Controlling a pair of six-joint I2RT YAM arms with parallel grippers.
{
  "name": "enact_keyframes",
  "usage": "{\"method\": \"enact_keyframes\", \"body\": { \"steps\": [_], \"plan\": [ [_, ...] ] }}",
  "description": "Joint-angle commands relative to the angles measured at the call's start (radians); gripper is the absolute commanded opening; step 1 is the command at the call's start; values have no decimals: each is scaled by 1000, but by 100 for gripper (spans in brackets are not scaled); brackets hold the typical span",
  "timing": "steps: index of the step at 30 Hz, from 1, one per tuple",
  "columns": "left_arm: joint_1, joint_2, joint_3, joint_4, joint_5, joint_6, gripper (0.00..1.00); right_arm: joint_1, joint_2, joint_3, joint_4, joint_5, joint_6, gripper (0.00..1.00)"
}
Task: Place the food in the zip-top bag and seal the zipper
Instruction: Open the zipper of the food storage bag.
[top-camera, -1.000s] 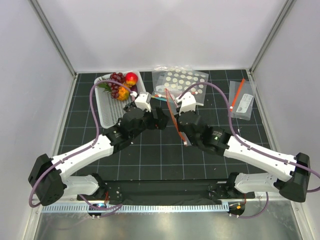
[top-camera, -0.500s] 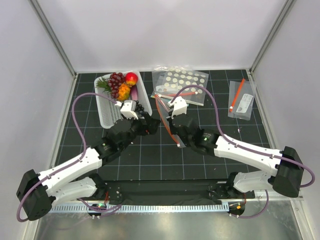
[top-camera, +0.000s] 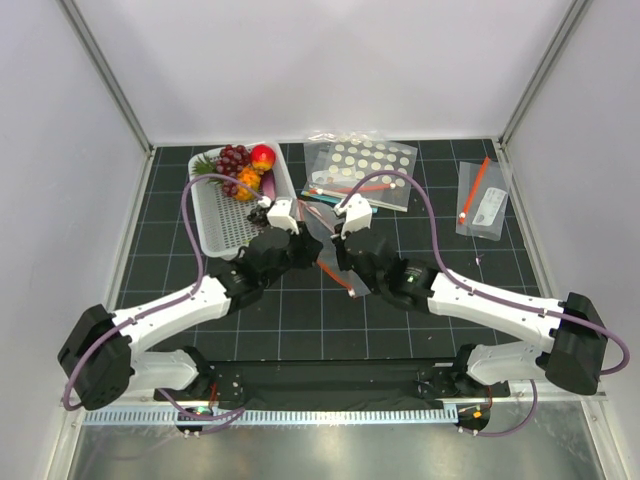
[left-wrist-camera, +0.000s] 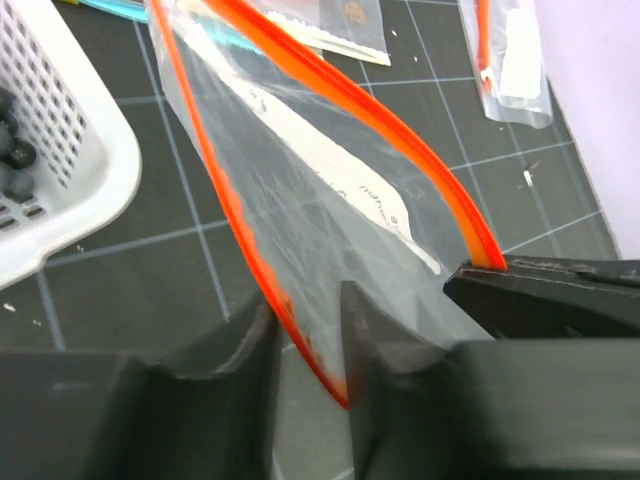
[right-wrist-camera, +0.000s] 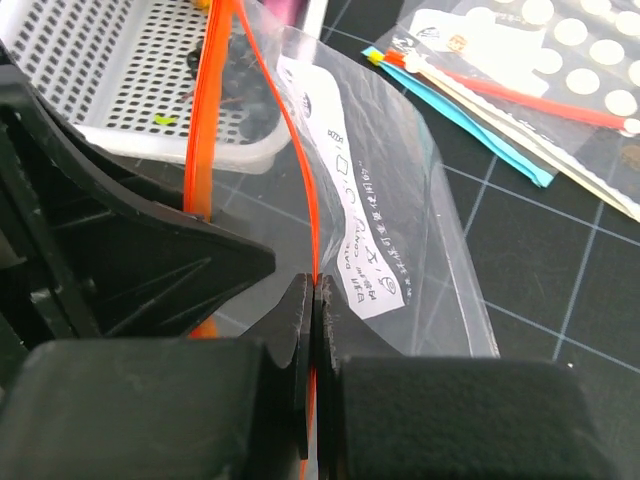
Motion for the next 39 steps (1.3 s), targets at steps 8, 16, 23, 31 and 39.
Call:
{"method": "enact_keyframes", "body": {
  "steps": [8,16,23,31,39],
  "plan": [
    [0,71,96,-35,10,28,0,1,97,101,-98,161,-2,9],
    [0,58,96,-43,4,40,0,1,158,144,-148,187,1,24],
    [0,65,103,-52,0,45,0,1,158,140,-138,126,10,24],
    [0,52,101,-58,-23,44,0,1,186,144,-129,45,44,39],
    [38,25,75,-46,12,18,0,0,253,186,-177,82,59,29]
  ]
}}
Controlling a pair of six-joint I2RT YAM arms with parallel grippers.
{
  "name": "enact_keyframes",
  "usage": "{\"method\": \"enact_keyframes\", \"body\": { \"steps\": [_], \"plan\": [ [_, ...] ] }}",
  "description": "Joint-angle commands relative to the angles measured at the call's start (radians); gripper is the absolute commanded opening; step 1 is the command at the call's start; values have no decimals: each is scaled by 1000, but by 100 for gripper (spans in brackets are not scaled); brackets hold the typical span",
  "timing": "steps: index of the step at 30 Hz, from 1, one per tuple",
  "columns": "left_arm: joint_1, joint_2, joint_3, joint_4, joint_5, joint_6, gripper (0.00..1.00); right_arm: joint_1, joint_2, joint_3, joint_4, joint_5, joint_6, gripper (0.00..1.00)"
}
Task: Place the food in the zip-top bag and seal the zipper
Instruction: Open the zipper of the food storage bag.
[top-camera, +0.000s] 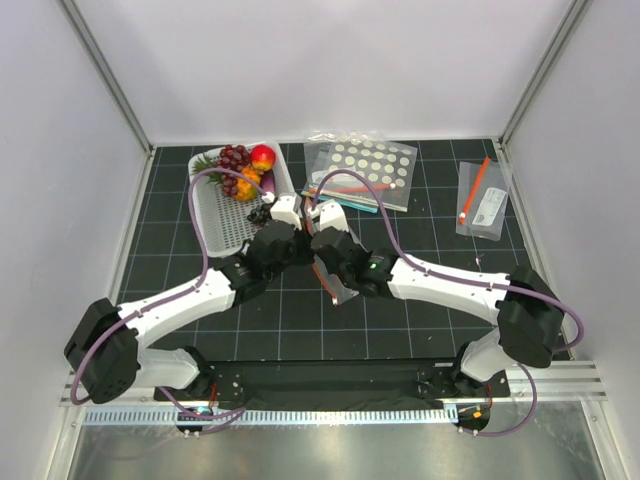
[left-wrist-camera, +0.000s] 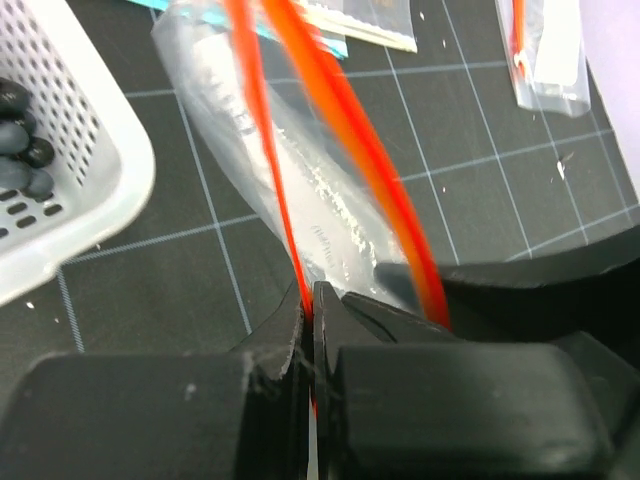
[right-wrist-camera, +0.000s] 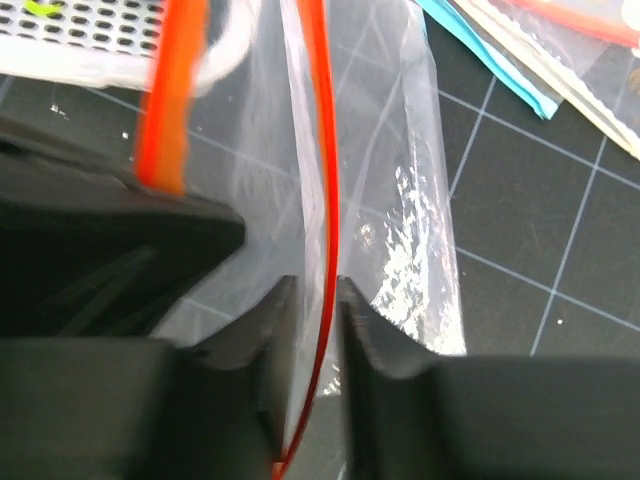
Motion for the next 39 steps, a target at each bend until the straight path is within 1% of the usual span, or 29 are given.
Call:
{"method": "enact_keyframes", "body": {
  "steps": [1,2,3,7,8,11,12,13,15,19,24,25,26,29,32,33,35,36,38,39],
  "plan": [
    [27,-36,9,27,17,-14,0,1,2,53,-9,51,23,25],
    [30,-29,9,28,18,-15,0,1,0,54,-15,68,26,19],
    [30,-24,12,27,18,-14,0,1,-4,54,-26,94,26,17],
    [30,20,32,11,18,-9,0,1,-26,66,-77,252,30,16],
    [30,34,38,10,29,-9,0,1,-31,71,-92,335,32,15],
    [30,120,84,-13,64,5,0,1,-58,82,-143,462,29,15],
    [30,144,116,-35,89,6,0,1,-69,85,-167,549,30,16],
    [30,190,128,-41,98,6,0,0,-78,82,-172,588,27,16],
    [30,220,150,-47,107,5,0,0,-112,73,-178,695,24,17],
    [28,257,160,-44,106,8,0,-11,-170,34,-160,779,23,17],
    [28,260,157,-49,92,11,1,-25,-201,10,-135,808,30,18],
    [24,260,160,-50,56,11,1,-26,-199,13,-135,820,32,17],
    [19,261,168,-85,28,11,2,-32,-196,16,-144,826,40,18],
    [-1,257,197,-145,-30,24,7,-37,-195,25,-170,809,63,18],
    [-15,238,197,-153,-46,31,17,-40,-199,19,-154,764,57,17],
    [-18,229,196,-153,-46,32,27,-40,-199,16,-146,744,50,18],
    [-18,215,193,-154,-58,41,38,-40,-198,7,-127,705,32,18],
    [-16,189,193,-156,-64,44,45,-40,-195,5,-118,699,30,18],
    [-16,159,174,-158,-77,57,52,-40,-180,8,-120,691,27,17],
    [-16,136,168,-158,-87,60,60,-40,-175,13,-120,681,26,17]
  ]
}}
